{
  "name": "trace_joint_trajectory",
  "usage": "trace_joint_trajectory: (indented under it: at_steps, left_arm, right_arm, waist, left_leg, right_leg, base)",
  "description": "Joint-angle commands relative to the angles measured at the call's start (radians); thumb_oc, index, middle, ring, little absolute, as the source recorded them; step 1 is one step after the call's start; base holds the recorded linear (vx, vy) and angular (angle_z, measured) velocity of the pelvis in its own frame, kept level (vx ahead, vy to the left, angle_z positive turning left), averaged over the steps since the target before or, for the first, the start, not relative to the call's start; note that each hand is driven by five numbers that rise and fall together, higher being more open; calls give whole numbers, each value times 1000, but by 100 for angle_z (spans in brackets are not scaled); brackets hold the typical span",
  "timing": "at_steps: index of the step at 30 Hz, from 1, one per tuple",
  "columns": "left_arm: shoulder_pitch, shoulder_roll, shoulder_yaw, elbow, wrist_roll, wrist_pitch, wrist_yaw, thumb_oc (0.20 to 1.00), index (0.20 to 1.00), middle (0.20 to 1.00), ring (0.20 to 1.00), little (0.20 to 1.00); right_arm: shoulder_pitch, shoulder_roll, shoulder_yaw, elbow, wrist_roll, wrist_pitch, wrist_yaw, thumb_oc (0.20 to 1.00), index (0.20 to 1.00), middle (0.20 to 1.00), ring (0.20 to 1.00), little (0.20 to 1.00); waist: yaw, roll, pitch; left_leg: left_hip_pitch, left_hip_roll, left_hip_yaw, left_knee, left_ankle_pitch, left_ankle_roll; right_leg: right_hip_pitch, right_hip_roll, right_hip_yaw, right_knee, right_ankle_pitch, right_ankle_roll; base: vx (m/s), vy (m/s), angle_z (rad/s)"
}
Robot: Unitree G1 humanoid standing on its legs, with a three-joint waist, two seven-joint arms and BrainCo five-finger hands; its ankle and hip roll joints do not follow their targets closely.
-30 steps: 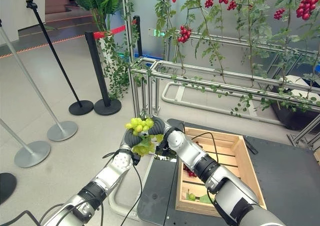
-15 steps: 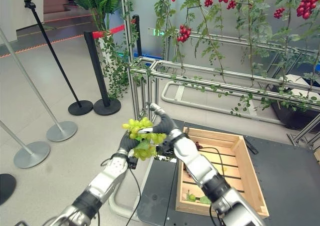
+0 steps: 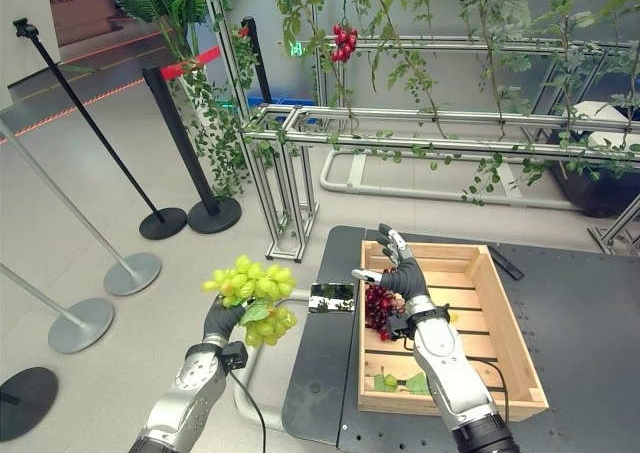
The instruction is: Pick up the fruits from the basket on one side to the basket on the other side
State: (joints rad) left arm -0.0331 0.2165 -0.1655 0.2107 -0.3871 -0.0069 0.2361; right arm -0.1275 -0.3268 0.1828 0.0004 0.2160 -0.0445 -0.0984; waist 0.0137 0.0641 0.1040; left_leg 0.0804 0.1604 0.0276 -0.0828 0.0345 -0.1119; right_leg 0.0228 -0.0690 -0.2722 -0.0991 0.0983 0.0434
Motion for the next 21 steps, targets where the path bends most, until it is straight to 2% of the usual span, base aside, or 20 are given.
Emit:
trace_joint_trajectory:
  at_steps: [1, 4, 5, 7, 8, 10, 11, 14, 15, 16, 17, 20, 21]
  left_arm:
    - [-31, 46, 51, -59, -59, -106, -36, 200, 200, 200, 200, 200]
    - [-8, 48, 72, -65, -66, -105, -52, 200, 200, 200, 200, 200]
    - [7, 45, 84, -76, -80, -113, -68, 200, 200, 200, 200, 200]
    - [12, 35, 96, -78, -89, -118, -73, 200, 200, 200, 200, 200]
    - [17, 32, 100, -77, -87, -123, -83, 200, 200, 200, 200, 200]
    - [16, 32, 100, -77, -87, -123, -83, 200, 200, 200, 200, 200]
    - [39, 26, 107, -83, -99, -125, -92, 200, 200, 200, 200, 200]
    - [65, 26, 116, -110, -104, -127, -92, 200, 200, 200, 200, 200]
    - [65, 28, 119, -118, -101, -131, -94, 200, 200, 200, 200, 200]
    - [66, 28, 120, -118, -101, -131, -93, 200, 200, 200, 200, 200]
    - [68, 29, 123, -118, -102, -132, -98, 200, 200, 200, 200, 200]
    - [79, 30, 142, -135, -90, -135, -95, 200, 200, 200, 200, 200]
    - [79, 31, 142, -136, -90, -134, -95, 200, 200, 200, 200, 200]
  right_arm:
    - [7, 25, -60, -105, 66, -84, 17, 1000, 1000, 1000, 1000, 1000]
    - [29, 29, -68, -102, 69, -85, 21, 1000, 1000, 1000, 1000, 1000]
    - [43, 26, -79, -99, 77, -90, 29, 1000, 1000, 1000, 1000, 1000]
    - [53, 25, -99, -99, 71, -96, 22, 1000, 1000, 1000, 1000, 1000]
    - [59, 27, -110, -93, 64, -103, 12, 1000, 1000, 1000, 1000, 1000]
    - [59, 27, -110, -93, 64, -104, 12, 1000, 1000, 1000, 1000, 1000]
    - [75, 29, -118, -88, 58, -106, 7, 1000, 1000, 1000, 1000, 1000]
    - [87, 29, -122, -82, 61, -107, 9, 1000, 1000, 1000, 1000, 1000]
    - [83, 25, -129, -73, 63, -108, 3, 1000, 1000, 1000, 1000, 1000]
    - [82, 26, -129, -73, 63, -108, 3, 1000, 1000, 1000, 1000, 1000]
    - [84, 26, -132, -70, 64, -107, 3, 1000, 1000, 1000, 1000, 1000]
    - [91, 24, -154, -63, 80, -107, -1, 1000, 1000, 1000, 1000, 1000]
    - [91, 24, -153, -62, 80, -107, -1, 1000, 1000, 1000, 1000, 1000]
  waist:
    - [-10, -40, -3]
    - [-5, -34, 7]
    - [2, -28, 27]
    - [5, -27, 48]
    - [-1, -26, 51]
    - [-2, -25, 47]
    - [-7, -22, 49]
    - [-20, -28, 47]
    - [-26, -41, 41]
    - [-27, -40, 42]
    - [-29, -39, 32]
    - [-38, -44, 17]
    - [-39, -42, 18]
  left_leg:
    - [-128, 10, -28, 107, 15, -38]
    - [-142, 21, -37, 100, 43, -50]
    - [-187, 32, -45, 96, 88, -66]
    - [-236, 33, -5, 115, 108, -55]
    - [-249, 38, 55, 150, 89, -38]
    - [-256, 37, 53, 150, 93, -36]
    - [-227, 49, 91, 172, 59, -32]
    - [-180, 75, 126, 228, -16, -30]
    - [-152, 87, 148, 293, -77, -25]
    - [-155, 88, 146, 300, -81, -24]
    - [-125, 93, 140, 300, -125, -33]
    - [-60, 104, 143, 428, -187, -42]
    - [-64, 107, 140, 438, -193, -42]
  right_leg:
    - [114, -27, -57, 49, -216, 37]
    - [112, -10, -69, 37, -214, 28]
    - [102, -5, -89, 27, -209, 25]
    - [86, -17, -118, 25, -202, 23]
    - [65, -30, -149, 36, -199, 25]
    - [59, -30, -151, 36, -195, 25]
    - [56, -43, -169, 43, -188, 28]
    - [39, -75, -208, 63, -177, 29]
    - [27, -102, -246, 85, -173, 27]
    - [28, -102, -247, 87, -174, 27]
    - [32, -101, -244, 89, -188, 31]
    - [10, -132, -312, 126, -176, 25]
    - [11, -131, -313, 128, -178, 25]
  base:
    - [-92, -104, 7]
    - [-86, -69, 8]
    - [-166, -20, 7]
    - [-248, -13, 29]
    - [-188, -5, 47]
    - [-72, 16, 54]
    - [-71, 56, 40]
    - [-148, 102, 23]
    - [-177, 99, 37]
    - [-77, 74, 45]
    - [-8, 64, 64]
    - [-149, 181, 51]
    - [-153, 225, 43]
